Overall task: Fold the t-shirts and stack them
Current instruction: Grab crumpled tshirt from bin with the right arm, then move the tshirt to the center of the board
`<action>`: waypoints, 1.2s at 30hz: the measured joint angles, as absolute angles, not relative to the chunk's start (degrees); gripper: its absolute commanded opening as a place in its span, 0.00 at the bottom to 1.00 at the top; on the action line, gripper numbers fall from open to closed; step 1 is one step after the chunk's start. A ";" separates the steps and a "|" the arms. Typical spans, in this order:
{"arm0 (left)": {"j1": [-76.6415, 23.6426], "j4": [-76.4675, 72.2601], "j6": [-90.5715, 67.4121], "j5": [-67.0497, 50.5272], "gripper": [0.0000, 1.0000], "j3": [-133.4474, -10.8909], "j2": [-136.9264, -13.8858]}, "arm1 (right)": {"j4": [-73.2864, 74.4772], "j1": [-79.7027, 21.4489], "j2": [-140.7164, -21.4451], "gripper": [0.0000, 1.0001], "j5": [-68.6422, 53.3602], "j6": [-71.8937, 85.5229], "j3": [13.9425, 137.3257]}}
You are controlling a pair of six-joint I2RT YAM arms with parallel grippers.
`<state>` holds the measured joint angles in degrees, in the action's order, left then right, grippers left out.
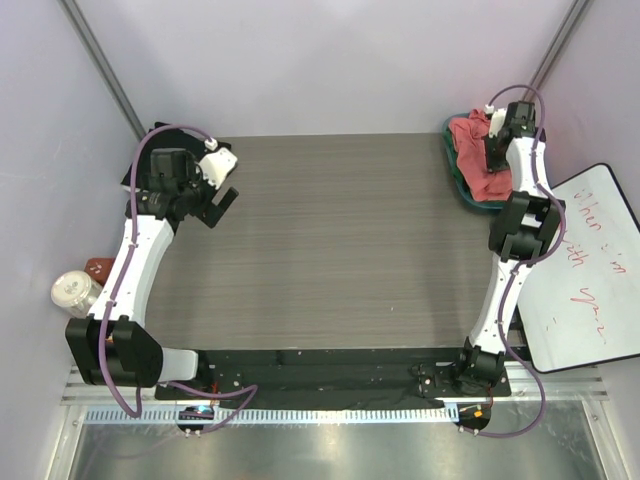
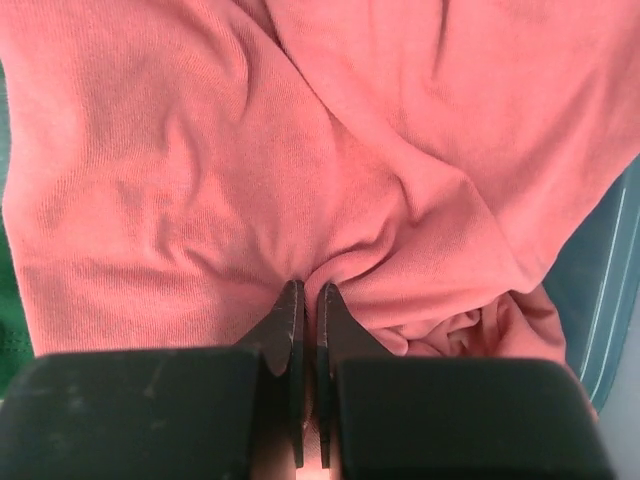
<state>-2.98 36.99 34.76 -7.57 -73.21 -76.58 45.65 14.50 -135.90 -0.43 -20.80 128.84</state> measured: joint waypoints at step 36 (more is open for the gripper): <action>-8.56 18.22 33.36 -6.70 1.00 -65.80 -77.08 | 14.41 -11.92 -95.53 0.03 -7.09 -34.74 123.68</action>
